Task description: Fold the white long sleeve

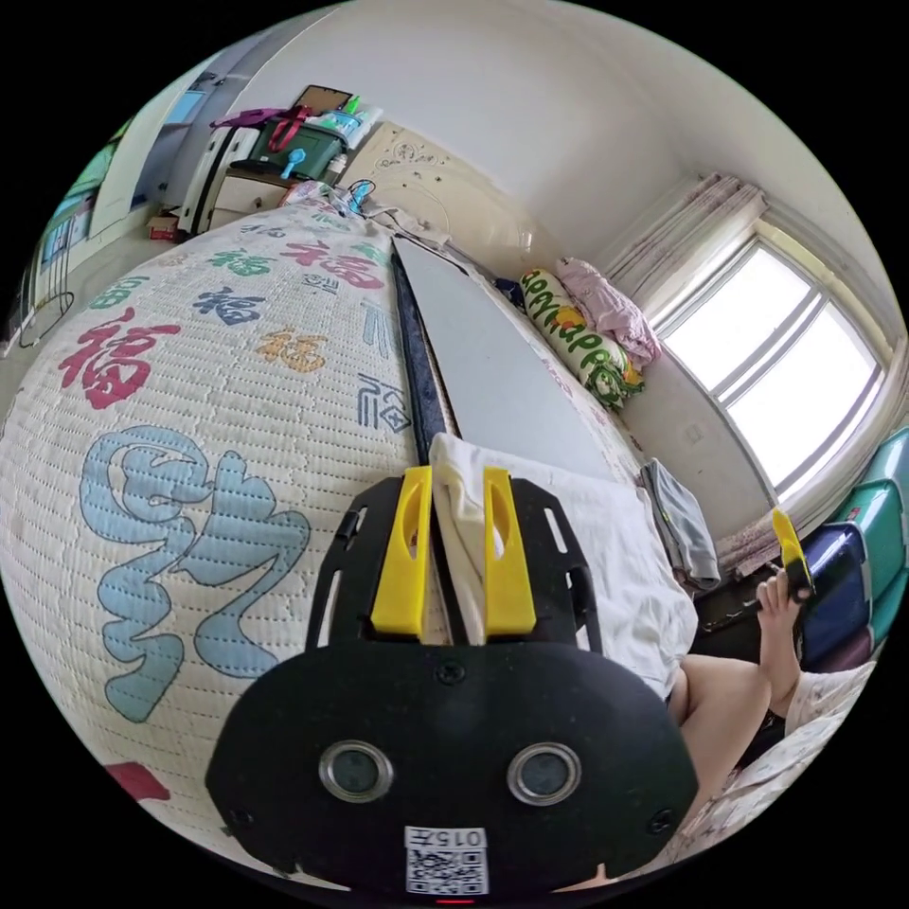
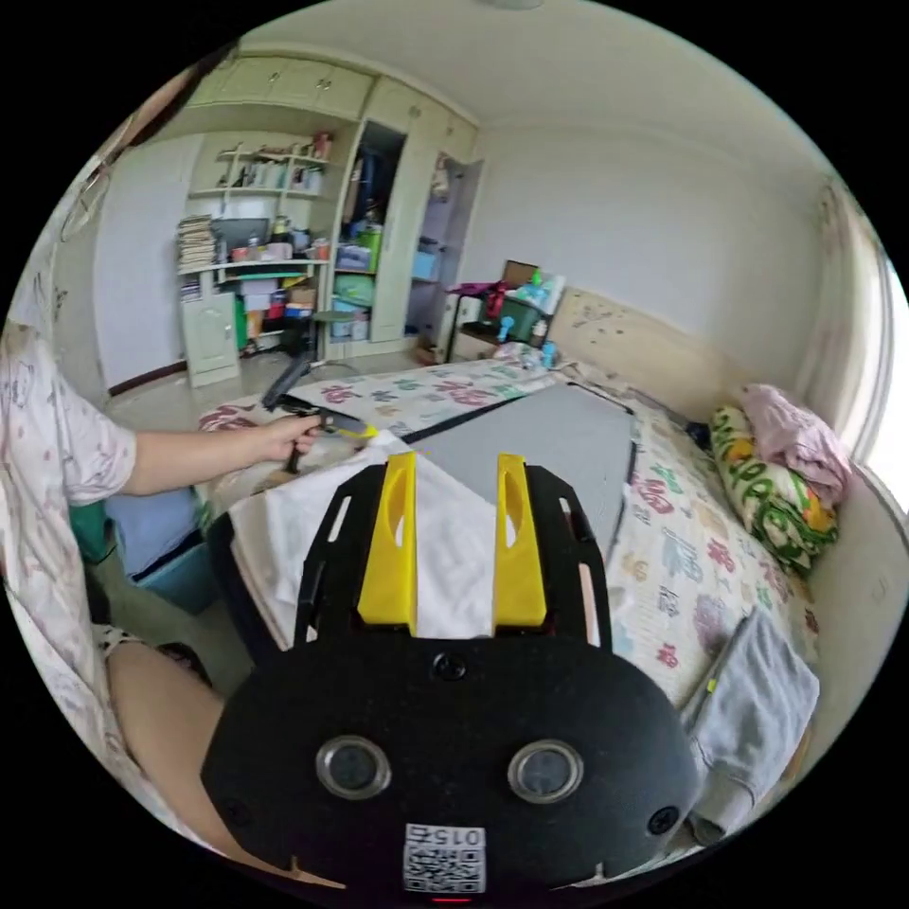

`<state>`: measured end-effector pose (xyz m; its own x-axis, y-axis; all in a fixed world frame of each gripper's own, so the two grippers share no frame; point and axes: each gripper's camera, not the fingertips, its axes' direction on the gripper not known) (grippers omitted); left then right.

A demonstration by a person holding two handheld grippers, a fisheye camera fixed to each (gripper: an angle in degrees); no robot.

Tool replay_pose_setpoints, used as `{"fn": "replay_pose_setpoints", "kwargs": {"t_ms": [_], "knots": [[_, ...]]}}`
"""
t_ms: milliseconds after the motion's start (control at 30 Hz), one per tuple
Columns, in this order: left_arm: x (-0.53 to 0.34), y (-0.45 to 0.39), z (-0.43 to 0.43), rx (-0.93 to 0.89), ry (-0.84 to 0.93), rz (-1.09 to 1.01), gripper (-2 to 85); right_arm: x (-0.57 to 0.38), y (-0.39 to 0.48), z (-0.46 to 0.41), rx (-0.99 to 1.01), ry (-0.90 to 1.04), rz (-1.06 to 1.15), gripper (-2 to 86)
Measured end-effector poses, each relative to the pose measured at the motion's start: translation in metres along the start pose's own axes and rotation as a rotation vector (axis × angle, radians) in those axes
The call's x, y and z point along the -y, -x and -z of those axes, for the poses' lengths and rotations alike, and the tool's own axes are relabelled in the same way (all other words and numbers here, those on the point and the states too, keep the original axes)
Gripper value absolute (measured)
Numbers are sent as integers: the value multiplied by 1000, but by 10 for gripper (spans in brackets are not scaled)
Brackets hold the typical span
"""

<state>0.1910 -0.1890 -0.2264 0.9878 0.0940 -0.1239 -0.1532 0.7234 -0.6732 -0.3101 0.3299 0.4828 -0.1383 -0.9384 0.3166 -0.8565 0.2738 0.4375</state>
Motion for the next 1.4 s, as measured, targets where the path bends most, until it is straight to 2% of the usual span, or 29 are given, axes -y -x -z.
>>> {"fn": "replay_pose_setpoints", "kwargs": {"t_ms": [67, 133, 267, 333, 433, 500, 567, 700, 767, 900, 967, 1033, 1133, 1233, 1333, 1400], "knots": [[5, 11, -1, 12, 4, 14, 84, 18, 82, -37, 242, 118, 57, 120], [7, 24, -4, 22, 16, 36, 84, 19, 147, -73, 339, 208, 121, 123], [9, 51, -6, 35, 26, 43, 75, -40, 282, -158, 342, 462, 359, 129], [6, 61, -4, 33, 12, 26, 63, -82, 318, -183, 364, 536, 446, 121], [1, 83, -6, 28, 15, 38, 51, -132, 348, -209, 285, 596, 540, 76], [-1, 96, -4, 22, 18, 38, 36, -140, 350, -213, 306, 611, 493, 47], [-5, 102, 4, 72, 3, -13, 21, -135, 344, -208, 388, 635, 349, 19], [-14, 122, 12, 115, -6, -84, 19, -148, 348, -203, 521, 651, 308, 10], [-25, 145, -1, 155, 56, -89, 29, -161, 365, -214, 458, 698, 382, 16], [-50, 170, 11, 180, 39, -132, 42, -155, 361, -204, 495, 686, 395, 58], [-79, 181, 40, 232, -18, -220, 39, -138, 332, -172, 623, 633, 311, 73], [-108, 192, 67, 208, -51, -282, 42, -128, 302, -134, 740, 546, 277, 81], [-168, 196, 103, 55, 14, -412, 64, -127, 241, -76, 666, 431, 247, 85], [-244, 192, 118, -84, 50, -412, 92, -152, 189, -48, 524, 461, 239, 70], [-318, 167, 107, -57, 35, -540, 91, -185, 168, -48, 420, 586, 246, 77], [-347, 157, 88, -15, 87, -645, 90, -200, 167, -55, 407, 647, 275, 89]]}}
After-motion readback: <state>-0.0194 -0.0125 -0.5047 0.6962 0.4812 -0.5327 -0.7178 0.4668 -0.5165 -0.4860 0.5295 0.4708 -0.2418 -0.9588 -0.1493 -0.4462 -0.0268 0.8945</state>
